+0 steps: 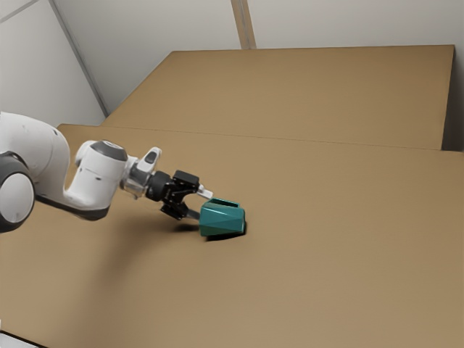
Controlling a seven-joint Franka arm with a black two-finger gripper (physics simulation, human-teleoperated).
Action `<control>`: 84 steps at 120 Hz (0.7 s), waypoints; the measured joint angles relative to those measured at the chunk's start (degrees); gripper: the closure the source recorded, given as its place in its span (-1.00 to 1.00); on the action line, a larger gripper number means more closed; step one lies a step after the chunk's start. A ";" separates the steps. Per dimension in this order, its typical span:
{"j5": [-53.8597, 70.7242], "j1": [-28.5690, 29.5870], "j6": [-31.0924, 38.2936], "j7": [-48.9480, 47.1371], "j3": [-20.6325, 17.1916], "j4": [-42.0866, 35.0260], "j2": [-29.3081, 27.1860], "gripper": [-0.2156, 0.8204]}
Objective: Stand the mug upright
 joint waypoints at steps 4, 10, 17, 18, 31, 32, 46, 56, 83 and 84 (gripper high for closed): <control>-0.79 -0.01 0.02 0.52 -0.22 -0.28 0.11 -0.58; -1.83 0.00 0.05 1.24 -0.58 -0.49 0.25 -0.58; -2.87 -0.03 0.10 2.01 -0.80 -0.58 0.56 -0.58; -3.00 -0.03 0.10 2.11 -0.83 -0.58 0.60 -0.58; -4.30 -0.02 0.16 3.33 -1.14 -0.62 0.84 -0.55; -4.38 -0.02 0.16 3.42 -1.16 -0.62 0.84 -0.54; -5.16 -0.06 0.65 4.48 -1.58 -0.62 0.92 -0.28; -5.57 -0.07 0.91 5.10 -1.68 -0.62 0.95 -0.03; -6.72 -0.09 1.21 6.16 -2.04 -0.62 1.06 0.63; -6.77 -0.09 1.22 6.18 -2.04 -0.62 1.07 0.64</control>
